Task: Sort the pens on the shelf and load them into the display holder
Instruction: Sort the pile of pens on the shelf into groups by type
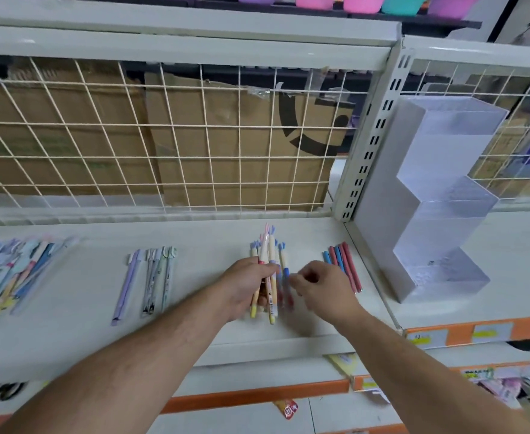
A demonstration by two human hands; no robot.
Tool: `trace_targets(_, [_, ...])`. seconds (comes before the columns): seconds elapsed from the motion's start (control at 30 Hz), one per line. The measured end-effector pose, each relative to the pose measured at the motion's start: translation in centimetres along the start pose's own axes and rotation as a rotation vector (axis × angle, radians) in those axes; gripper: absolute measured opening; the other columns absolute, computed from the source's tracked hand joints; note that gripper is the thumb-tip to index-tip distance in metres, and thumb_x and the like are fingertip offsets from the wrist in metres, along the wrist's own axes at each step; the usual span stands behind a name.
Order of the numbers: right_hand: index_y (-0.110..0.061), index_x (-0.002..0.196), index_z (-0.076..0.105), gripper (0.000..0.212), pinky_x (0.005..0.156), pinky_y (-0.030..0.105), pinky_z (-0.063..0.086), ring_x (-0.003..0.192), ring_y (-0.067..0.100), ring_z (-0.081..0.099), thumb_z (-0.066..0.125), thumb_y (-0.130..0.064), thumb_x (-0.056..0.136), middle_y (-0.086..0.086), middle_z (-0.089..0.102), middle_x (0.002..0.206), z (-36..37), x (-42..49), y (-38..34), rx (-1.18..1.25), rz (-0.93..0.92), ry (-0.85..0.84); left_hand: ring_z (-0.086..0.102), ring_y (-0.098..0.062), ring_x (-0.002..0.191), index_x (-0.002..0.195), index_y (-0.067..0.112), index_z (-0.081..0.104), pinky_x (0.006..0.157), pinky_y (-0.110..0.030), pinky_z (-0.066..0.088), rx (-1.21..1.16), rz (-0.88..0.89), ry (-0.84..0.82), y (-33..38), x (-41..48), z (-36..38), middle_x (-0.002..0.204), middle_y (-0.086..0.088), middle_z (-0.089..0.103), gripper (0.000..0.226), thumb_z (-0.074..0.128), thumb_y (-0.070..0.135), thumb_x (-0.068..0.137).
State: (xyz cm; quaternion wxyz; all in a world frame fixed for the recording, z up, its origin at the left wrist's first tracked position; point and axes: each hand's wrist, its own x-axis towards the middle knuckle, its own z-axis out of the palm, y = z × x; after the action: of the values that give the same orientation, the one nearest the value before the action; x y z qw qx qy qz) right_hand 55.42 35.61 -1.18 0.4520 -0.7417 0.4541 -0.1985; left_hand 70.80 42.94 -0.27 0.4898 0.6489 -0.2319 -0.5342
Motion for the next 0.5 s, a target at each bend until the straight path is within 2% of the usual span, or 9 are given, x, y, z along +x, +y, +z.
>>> trace_targets(0.1, [-0.006, 0.087, 0.064, 0.021, 0.042, 0.023, 0.042, 0.049, 0.014, 0.061, 0.076, -0.023, 0.088, 0.006, 0.071, 0.064, 1.5, -0.5, -1.8, 0.219, 0.029, -0.151, 0.058, -0.020, 0.058, 0.096, 0.008, 0.064, 0.054, -0.029, 0.044, -0.060, 0.000, -0.027, 0.1, 0.0, -0.6, 0.070, -0.004, 0.064, 0.015, 0.052, 0.014, 0.101])
trace_targets(0.2, [-0.006, 0.090, 0.060, 0.019, 0.041, 0.027, 0.041, 0.051, 0.018, 0.064, 0.076, -0.018, 0.088, 0.004, 0.069, 0.061, 2.8, -0.4, -2.7, 0.219, 0.050, -0.146, 0.060, -0.018, 0.052, 0.090, 0.009, 0.064, 0.048, -0.025, 0.048, -0.082, -0.008, -0.055, 0.2, -0.2, -1.4, 0.065, -0.003, 0.065, 0.018, 0.050, 0.013, 0.101])
trace_targets(0.27, [-0.005, 0.090, 0.059, 0.018, 0.041, 0.027, 0.043, 0.049, 0.019, 0.064, 0.075, -0.015, 0.088, 0.003, 0.068, 0.058, 3.4, -0.2, -3.0, 0.223, 0.067, -0.129, 0.061, -0.019, 0.056, 0.091, 0.009, 0.065, 0.049, -0.027, 0.050, -0.085, -0.008, -0.061, 0.4, -0.2, -2.0, 0.069, -0.006, 0.064, 0.018, 0.051, 0.013, 0.101])
trace_targets(0.33, [-0.005, 0.091, 0.060, 0.016, 0.040, 0.027, 0.045, 0.045, 0.018, 0.061, 0.073, -0.014, 0.088, 0.003, 0.067, 0.056, 3.8, 0.3, -3.1, 0.190, 0.082, -0.100, 0.062, -0.019, 0.055, 0.091, 0.007, 0.066, 0.049, -0.027, 0.051, -0.100, -0.007, -0.058, 0.5, -0.1, -2.5, 0.067, -0.006, 0.065, 0.018, 0.051, 0.012, 0.101])
trace_targets(0.4, [-0.011, 0.089, 0.062, 0.011, 0.042, 0.027, 0.048, 0.045, 0.018, 0.061, 0.072, -0.016, 0.089, 0.001, 0.068, 0.062, 4.0, 0.8, -3.1, 0.083, 0.102, -0.020, 0.061, -0.016, 0.048, 0.086, 0.005, 0.065, 0.046, -0.024, 0.050, -0.094, -0.020, -0.022, 0.4, 0.1, -3.0, 0.057, -0.003, 0.063, 0.017, 0.054, 0.010, 0.098])
trace_targets(0.5, [-0.020, 0.088, 0.061, 0.008, 0.059, 0.037, 0.060, 0.067, 0.024, 0.069, 0.069, -0.019, 0.089, 0.005, 0.069, 0.081, 3.9, 1.2, -2.7, -0.085, 0.136, 0.087, 0.054, -0.019, 0.047, 0.081, 0.005, 0.057, 0.051, -0.028, 0.053, -0.078, -0.068, 0.059, 0.2, 0.4, -3.9, 0.055, -0.004, 0.056, 0.012, 0.056, 0.006, 0.094])
